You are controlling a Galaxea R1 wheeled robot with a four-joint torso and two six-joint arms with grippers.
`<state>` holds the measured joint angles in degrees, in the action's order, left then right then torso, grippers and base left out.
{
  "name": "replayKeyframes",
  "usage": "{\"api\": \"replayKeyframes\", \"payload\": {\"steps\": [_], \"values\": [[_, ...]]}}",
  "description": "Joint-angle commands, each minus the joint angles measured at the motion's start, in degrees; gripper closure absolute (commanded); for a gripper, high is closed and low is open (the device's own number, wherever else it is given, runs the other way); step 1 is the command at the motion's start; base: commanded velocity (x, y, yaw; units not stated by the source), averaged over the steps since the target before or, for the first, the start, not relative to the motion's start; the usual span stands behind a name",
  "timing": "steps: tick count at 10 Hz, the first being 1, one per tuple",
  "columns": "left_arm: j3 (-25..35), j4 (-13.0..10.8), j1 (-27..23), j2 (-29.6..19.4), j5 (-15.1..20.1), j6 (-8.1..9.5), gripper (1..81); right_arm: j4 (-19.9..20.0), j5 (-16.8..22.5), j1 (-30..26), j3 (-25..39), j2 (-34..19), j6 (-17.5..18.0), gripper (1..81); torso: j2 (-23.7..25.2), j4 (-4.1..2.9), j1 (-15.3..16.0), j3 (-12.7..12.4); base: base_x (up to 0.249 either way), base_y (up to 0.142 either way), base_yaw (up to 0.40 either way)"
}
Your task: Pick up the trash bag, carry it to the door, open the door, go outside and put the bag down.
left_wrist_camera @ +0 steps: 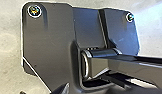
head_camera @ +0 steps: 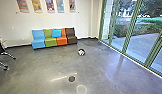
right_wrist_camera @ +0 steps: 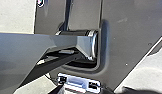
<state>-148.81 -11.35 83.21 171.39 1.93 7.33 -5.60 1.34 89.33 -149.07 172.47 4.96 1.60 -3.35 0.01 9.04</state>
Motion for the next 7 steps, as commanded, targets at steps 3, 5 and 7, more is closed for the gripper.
{"api": "replayKeyframes", "payload": {"steps": [3,5,7], "values": [[0.4,0.2,-1.7,-0.4,3.6,-0.12,1.0,0.1,3.7,-1.1,0.9,0.5,0.0,1.0,0.0,0.00,0.0,0.0,0.142,0.000,0.000],[0.4,0.3,-1.7,-0.5,3.5,-0.12,1.0,0.2,3.7,-0.9,0.8,0.5,0.0,1.0,0.0,0.00,0.0,0.0,0.147,0.000,0.000],[0.4,0.1,-1.7,-0.3,3.5,-0.21,1.0,0.5,3.5,-0.5,1.0,0.6,0.1,1.0,0.0,0.00,0.0,0.0,0.158,0.000,0.000]]}}
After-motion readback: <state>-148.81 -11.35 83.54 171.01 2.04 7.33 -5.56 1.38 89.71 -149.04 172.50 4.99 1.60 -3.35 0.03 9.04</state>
